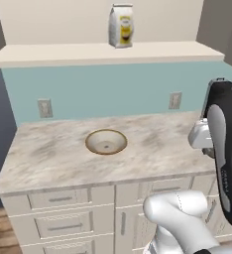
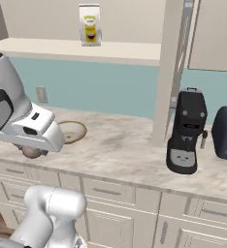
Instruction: Pick the egg and butter from the fridge and place them by the bowl for mixing.
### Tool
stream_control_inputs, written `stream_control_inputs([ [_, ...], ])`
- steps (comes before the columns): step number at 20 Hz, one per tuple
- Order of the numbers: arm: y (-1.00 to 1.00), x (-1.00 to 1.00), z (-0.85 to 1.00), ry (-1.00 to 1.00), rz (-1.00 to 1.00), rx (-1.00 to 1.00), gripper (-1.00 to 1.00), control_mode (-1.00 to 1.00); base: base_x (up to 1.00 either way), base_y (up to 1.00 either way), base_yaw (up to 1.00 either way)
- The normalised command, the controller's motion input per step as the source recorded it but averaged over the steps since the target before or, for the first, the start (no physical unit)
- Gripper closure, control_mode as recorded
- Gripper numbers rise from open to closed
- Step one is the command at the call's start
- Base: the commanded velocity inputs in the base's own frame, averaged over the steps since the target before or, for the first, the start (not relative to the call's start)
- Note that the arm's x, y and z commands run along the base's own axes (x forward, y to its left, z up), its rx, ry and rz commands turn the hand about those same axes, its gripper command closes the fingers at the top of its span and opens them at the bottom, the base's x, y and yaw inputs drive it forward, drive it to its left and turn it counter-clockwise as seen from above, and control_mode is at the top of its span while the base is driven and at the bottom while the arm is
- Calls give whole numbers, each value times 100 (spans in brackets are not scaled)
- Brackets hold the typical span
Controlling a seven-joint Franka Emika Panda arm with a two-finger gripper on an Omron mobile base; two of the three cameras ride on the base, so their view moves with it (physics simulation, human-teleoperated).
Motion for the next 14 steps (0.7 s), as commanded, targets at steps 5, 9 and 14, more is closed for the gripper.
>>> stream_control_inputs([
  [5,0,0,0,0,0,0,100,100,25,-31,4],
  [9,0,0,0,0,0,0,100,100,9,26,-1],
  [14,0,0,0,0,0,0,100,100,7,45,-13],
])
